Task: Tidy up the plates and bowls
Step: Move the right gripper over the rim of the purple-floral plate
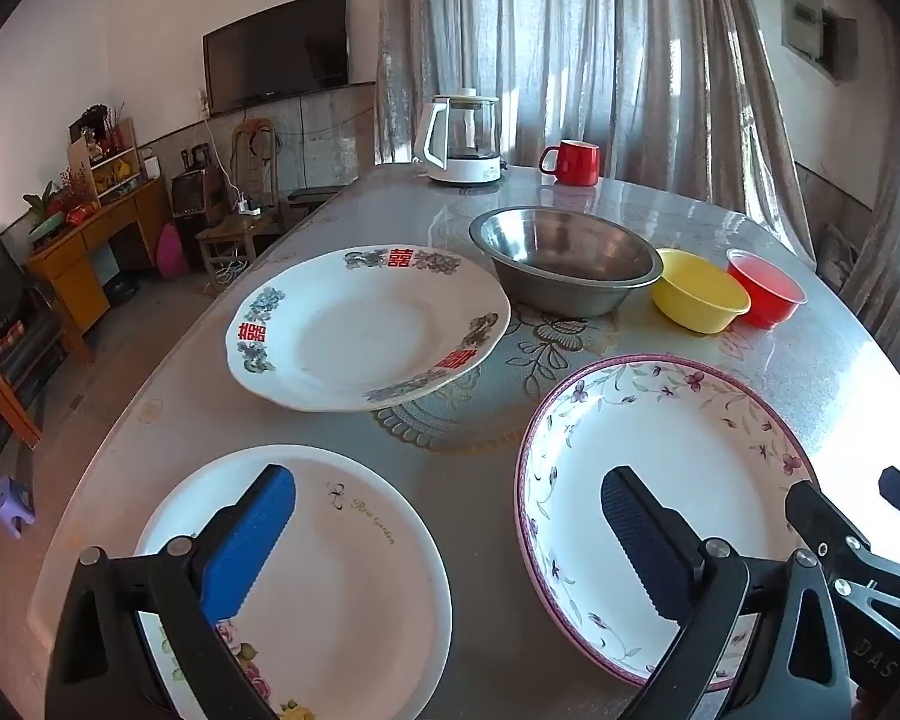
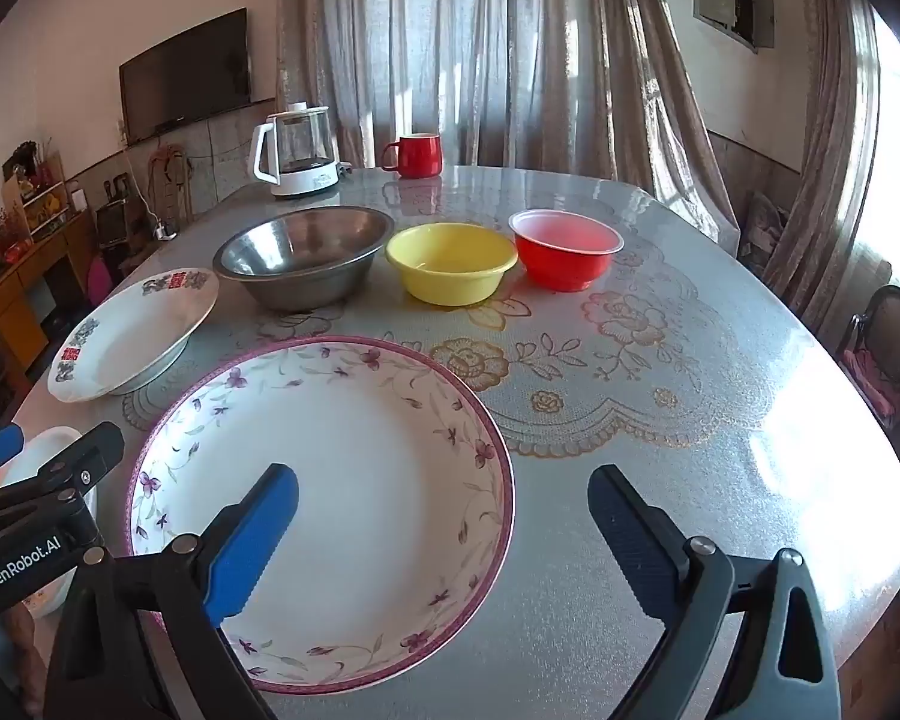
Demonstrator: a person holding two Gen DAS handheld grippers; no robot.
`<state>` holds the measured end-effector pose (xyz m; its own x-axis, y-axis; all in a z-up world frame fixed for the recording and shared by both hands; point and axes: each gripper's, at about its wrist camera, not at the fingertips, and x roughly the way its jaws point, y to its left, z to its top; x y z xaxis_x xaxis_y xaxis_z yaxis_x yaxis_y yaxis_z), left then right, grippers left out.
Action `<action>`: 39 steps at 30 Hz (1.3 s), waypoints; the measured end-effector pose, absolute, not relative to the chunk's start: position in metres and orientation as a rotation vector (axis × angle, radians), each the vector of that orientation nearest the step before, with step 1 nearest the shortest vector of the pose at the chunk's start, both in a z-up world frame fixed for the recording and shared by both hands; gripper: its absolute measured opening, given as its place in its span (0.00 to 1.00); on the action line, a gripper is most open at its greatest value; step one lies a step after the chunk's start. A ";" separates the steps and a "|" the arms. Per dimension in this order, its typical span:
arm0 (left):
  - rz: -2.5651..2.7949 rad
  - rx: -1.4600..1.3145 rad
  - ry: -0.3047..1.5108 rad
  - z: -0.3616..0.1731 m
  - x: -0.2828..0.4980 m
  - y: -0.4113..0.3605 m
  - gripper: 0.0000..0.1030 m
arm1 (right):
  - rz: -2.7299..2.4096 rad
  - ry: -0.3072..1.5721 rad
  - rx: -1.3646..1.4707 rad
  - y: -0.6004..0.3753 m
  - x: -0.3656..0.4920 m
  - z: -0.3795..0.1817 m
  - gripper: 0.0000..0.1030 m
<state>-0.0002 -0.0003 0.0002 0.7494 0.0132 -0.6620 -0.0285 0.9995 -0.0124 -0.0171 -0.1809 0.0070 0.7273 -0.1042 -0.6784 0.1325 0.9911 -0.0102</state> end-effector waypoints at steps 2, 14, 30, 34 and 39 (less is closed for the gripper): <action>0.024 -0.021 0.724 0.000 0.000 0.000 1.00 | -0.132 0.751 0.031 -0.178 -0.016 0.007 0.96; 0.007 -0.011 0.730 0.001 0.002 -0.004 1.00 | -0.110 0.724 0.034 -0.176 -0.016 0.009 0.96; -0.011 -0.011 0.736 0.001 0.005 -0.007 1.00 | -0.106 0.726 0.037 -0.179 -0.010 0.009 0.96; -0.015 -0.013 0.738 0.000 0.006 -0.008 1.00 | -0.106 0.727 0.037 -0.179 -0.009 0.009 0.96; -0.019 -0.012 0.741 0.000 0.008 -0.009 1.00 | -0.105 0.724 0.039 -0.180 -0.007 0.008 0.96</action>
